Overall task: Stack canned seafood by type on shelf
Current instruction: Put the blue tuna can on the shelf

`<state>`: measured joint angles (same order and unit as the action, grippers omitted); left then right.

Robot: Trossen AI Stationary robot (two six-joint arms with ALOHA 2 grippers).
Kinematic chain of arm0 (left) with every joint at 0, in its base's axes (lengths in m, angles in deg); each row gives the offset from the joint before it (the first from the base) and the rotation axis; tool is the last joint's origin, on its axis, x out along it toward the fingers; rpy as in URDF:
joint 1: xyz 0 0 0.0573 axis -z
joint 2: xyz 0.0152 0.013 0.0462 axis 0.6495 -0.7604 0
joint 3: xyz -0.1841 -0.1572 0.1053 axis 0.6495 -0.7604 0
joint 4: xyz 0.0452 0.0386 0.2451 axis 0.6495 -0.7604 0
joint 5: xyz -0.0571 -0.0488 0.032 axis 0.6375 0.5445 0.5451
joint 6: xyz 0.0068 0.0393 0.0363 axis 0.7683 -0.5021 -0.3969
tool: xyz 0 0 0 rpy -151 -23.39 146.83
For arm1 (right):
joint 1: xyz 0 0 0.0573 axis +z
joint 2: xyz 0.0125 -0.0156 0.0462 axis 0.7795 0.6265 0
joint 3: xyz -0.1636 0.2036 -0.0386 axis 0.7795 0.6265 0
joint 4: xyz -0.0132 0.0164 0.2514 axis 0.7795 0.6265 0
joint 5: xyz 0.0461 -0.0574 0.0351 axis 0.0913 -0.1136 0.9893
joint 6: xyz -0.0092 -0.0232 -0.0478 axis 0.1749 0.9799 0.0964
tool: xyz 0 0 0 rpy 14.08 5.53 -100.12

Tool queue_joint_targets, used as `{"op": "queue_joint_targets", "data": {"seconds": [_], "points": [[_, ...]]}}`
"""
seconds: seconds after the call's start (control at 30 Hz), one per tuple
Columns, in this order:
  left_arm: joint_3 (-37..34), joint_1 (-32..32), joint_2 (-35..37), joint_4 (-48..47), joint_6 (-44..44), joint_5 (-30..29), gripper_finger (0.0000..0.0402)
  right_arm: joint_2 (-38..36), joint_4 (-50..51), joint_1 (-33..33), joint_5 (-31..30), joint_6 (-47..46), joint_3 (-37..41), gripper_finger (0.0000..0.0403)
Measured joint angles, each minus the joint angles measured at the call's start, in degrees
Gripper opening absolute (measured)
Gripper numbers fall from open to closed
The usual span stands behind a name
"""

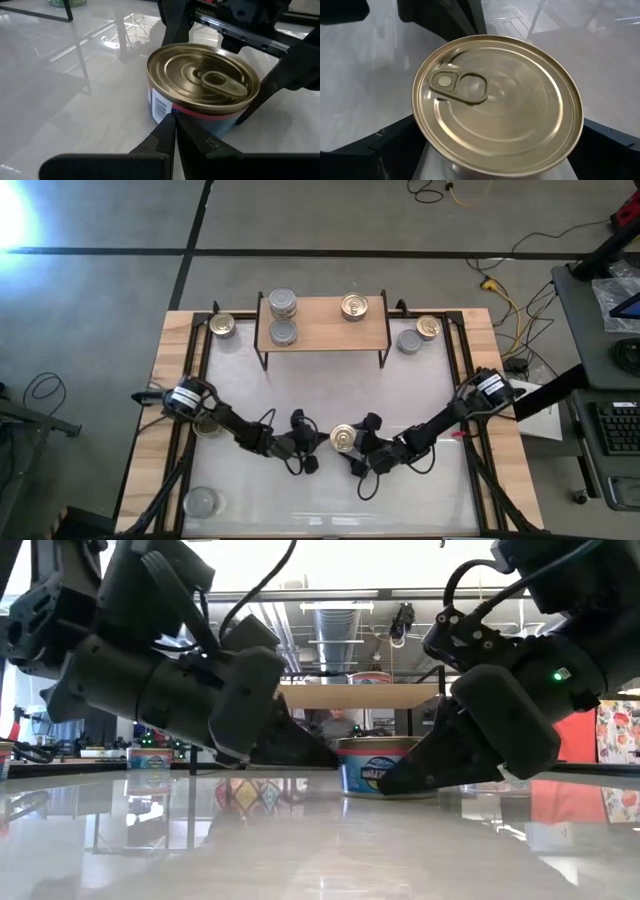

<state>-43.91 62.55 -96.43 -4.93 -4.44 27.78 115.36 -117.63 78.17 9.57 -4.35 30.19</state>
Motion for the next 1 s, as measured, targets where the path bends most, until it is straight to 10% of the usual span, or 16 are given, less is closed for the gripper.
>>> {"op": "queue_joint_targets", "data": {"seconds": [1.0], "points": [[-1.81, -2.70, 0.42, 0.46, -2.91, 2.19, 0.0002, -4.84, 3.39, -4.97, 6.78, -0.27, -2.25, 0.0373]]}}
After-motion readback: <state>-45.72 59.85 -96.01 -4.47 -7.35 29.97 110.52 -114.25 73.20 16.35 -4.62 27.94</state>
